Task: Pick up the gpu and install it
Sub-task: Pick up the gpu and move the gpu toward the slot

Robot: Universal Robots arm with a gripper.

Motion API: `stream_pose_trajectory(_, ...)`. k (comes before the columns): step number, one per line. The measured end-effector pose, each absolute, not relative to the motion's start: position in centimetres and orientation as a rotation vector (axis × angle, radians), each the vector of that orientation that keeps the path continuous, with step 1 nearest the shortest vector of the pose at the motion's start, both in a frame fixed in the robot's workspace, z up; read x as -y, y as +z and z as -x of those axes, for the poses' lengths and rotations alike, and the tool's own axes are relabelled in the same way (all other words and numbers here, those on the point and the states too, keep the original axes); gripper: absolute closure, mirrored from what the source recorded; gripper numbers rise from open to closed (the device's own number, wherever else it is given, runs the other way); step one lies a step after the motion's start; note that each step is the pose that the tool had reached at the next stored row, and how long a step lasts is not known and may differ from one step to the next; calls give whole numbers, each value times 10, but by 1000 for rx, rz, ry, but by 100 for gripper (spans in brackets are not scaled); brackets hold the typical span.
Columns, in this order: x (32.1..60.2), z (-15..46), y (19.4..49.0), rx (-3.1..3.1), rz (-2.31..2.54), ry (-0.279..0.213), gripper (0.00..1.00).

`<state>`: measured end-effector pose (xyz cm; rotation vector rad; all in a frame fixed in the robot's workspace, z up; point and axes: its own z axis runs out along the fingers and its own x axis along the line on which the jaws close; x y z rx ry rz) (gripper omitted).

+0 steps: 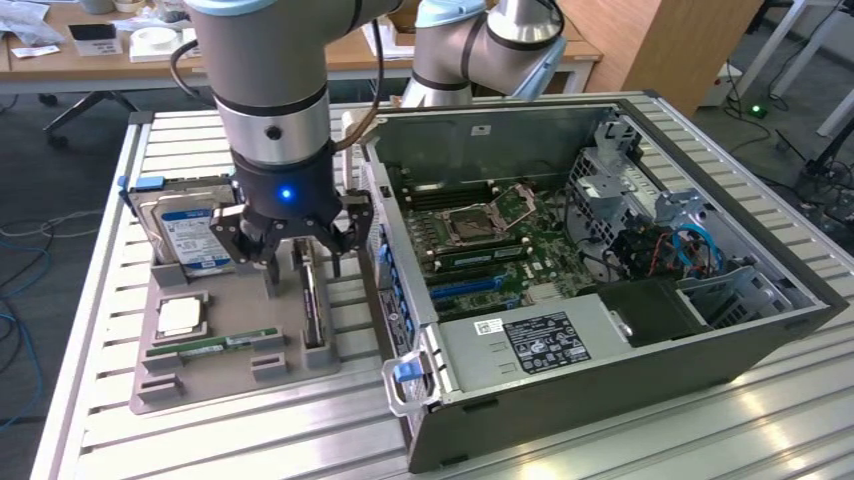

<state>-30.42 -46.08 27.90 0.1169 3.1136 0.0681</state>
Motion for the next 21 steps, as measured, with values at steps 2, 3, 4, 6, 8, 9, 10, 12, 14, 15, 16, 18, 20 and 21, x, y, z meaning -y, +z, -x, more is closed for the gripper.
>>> stream_pose_trajectory(2, 460, 304, 276, -3114, -117, 68, 33)
stream_pose_trajectory(3, 460, 304, 274, -3114, -117, 68, 33)
stream_pose_trajectory(4, 460, 304, 273, -3114, -117, 68, 33)
stream_pose_trajectory(6, 459, 304, 269, -3114, -117, 68, 33)
stream_pose_trajectory(8, 458, 304, 265, -3114, -117, 68, 33)
stream_pose_trajectory(9, 458, 304, 263, -3114, -116, 68, 33)
stream_pose_trajectory(10, 457, 304, 262, -3114, -117, 68, 33)
stream_pose_trajectory(12, 456, 304, 258, -3114, -117, 68, 33)
stream_pose_trajectory(14, 456, 304, 257, -3114, -116, 68, 33)
stream_pose_trajectory(15, 456, 304, 257, -3114, -116, 68, 33)
stream_pose_trajectory(16, 456, 304, 257, -3114, -116, 68, 33)
stream_pose_trajectory(18, 456, 304, 257, -3114, -117, 68, 33)
stream_pose_trajectory(20, 455, 304, 257, -3113, -117, 68, 33)
stream_pose_trajectory(21, 455, 304, 257, -3114, -117, 68, 33)
